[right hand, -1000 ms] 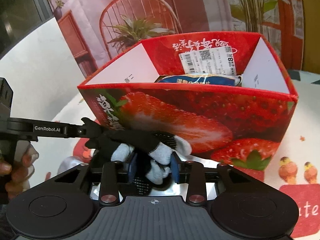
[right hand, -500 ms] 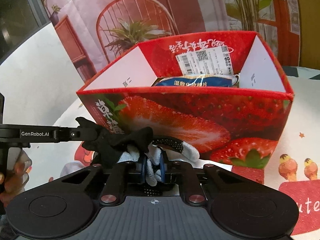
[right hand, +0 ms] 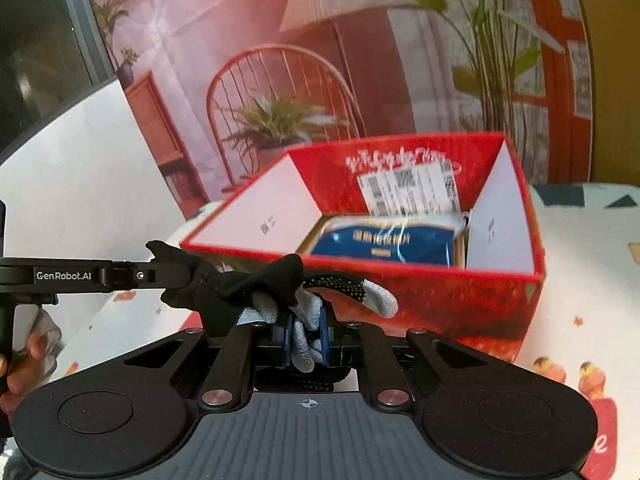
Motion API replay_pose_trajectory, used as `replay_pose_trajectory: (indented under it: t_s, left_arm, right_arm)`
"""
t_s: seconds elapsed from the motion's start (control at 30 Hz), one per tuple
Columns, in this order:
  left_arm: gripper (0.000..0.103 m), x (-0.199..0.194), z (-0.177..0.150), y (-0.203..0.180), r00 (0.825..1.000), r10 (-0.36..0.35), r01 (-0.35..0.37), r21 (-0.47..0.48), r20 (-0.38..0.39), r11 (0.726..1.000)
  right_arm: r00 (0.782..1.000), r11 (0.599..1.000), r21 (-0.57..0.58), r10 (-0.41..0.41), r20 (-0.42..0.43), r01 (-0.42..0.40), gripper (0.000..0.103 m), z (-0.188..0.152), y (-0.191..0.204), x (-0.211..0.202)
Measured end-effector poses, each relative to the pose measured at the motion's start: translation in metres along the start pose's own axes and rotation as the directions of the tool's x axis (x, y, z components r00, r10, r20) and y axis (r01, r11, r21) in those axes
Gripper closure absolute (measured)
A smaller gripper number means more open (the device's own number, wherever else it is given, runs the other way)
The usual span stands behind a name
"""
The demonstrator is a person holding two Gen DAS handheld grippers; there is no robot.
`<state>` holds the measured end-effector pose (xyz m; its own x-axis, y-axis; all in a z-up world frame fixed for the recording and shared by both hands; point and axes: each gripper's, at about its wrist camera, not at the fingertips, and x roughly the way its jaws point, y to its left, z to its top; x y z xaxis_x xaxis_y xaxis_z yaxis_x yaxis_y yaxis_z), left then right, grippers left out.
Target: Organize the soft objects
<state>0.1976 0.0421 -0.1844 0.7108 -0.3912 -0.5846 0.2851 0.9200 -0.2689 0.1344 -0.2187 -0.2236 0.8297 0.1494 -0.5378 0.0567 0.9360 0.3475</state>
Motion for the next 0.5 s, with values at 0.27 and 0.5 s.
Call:
replay_pose_trajectory:
  t_s: [0.27, 0.5]
  left_arm:
    - [0.086, -0.009, 0.02, -0.014, 0.998, -0.007, 0.006, 0.033, 0.057, 0.999]
    - [0.086, -0.005, 0.041, -0.023, 0.996, -0.015, 0.011, 0.045, 0.093, 0.999]
  right_arm:
    - [0.998, 1.0, 0.006, 0.006, 0.059, -0.006, 0.091, 0.023, 0.0, -0.017]
    - [0.995, 1.0, -0.011, -0.003, 0.102, 0.004, 0.091, 0.049, -0.004, -0.022]
